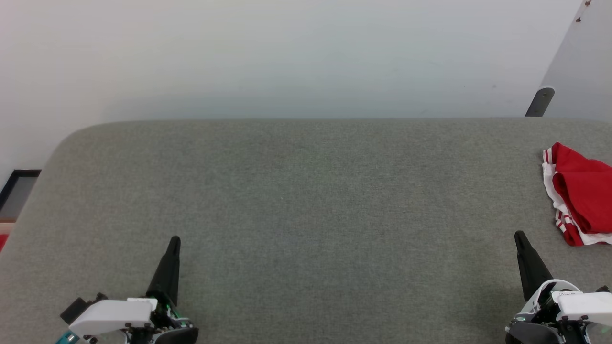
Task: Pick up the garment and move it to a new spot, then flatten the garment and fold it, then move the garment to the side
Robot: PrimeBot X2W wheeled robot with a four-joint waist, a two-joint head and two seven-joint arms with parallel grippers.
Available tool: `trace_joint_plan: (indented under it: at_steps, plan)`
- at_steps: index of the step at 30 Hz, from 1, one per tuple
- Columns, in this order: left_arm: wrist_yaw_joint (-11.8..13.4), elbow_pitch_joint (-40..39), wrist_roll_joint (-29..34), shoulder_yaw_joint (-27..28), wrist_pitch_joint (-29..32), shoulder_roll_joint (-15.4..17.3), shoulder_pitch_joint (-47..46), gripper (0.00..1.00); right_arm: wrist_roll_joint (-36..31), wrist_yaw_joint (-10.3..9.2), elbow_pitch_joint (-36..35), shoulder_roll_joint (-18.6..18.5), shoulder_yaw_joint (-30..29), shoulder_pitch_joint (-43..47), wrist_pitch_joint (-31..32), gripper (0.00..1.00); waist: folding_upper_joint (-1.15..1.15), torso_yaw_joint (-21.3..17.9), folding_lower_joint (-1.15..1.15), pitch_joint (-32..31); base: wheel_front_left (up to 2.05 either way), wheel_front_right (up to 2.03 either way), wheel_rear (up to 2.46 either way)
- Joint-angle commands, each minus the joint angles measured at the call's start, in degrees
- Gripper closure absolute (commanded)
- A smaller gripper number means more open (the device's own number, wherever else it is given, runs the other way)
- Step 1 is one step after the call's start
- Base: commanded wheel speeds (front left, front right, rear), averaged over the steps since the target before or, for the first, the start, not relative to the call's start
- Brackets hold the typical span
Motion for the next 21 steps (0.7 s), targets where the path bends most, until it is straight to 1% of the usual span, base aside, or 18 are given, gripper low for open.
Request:
trace_joint_plan:
  at_steps: [1,21]
  plan:
    - [-0.30,-0.10,-0.13,0.13,0.19,-0.01,-0.53,1.00,0.23,0.02,-0.12,-0.13,-0.01,-0.21,0.08,1.00,0.00,0.00,0.00,0.00,0.00,0.00,0.00]
    - [-0.30,-0.10,-0.11,0.13,0.18,0.00,-0.52,1.00,0.24,0.02,-0.12,-0.13,0.00,-0.21,0.08,1.00,0.00,0.00,0.00,0.00,0.00,0.00,0.00]
